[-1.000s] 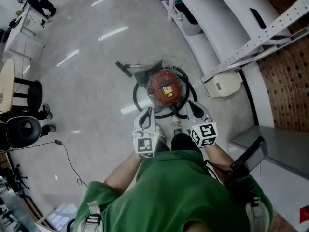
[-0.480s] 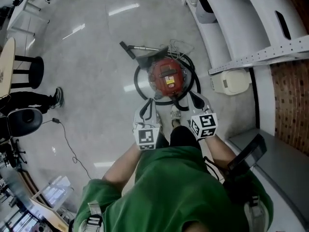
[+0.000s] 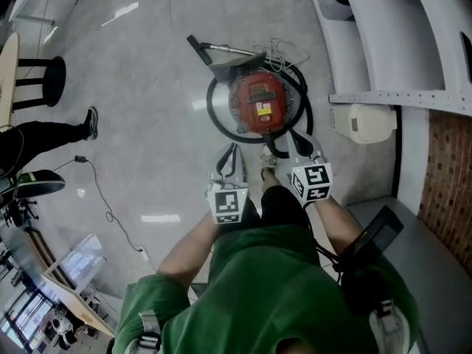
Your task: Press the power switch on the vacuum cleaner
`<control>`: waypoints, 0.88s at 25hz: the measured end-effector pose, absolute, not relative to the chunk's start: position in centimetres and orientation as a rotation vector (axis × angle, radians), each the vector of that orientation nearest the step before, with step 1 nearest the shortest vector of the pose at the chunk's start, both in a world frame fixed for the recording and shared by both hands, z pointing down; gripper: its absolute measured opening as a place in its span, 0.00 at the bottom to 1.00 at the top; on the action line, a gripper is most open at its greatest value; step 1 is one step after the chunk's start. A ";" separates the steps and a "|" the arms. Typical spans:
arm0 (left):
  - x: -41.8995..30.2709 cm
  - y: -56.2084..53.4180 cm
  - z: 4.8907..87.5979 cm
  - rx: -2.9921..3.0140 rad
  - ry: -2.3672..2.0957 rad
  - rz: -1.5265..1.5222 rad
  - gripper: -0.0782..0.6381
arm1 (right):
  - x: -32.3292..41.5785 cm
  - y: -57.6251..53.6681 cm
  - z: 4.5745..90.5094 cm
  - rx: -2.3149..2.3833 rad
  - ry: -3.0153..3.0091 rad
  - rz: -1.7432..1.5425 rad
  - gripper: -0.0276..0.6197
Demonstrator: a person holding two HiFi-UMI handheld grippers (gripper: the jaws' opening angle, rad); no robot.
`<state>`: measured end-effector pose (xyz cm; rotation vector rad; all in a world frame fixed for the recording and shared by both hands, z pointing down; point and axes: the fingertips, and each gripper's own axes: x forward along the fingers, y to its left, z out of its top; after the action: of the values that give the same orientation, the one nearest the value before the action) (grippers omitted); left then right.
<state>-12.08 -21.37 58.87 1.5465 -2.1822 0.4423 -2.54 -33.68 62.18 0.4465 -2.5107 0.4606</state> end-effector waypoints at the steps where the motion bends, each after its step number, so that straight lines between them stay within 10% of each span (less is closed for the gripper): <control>1: -12.1 -21.5 59.4 1.537 -2.177 0.447 0.12 | -2.8 -33.8 62.8 0.435 -2.503 0.462 0.05; 22: -10.6 -22.7 71.2 1.422 -2.021 0.542 0.12 | -3.8 -34.8 75.8 0.303 -2.348 0.491 0.05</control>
<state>-10.61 -22.66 71.19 1.4215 -2.0208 0.5425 -3.85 -34.84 75.84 0.3030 -2.3475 0.4909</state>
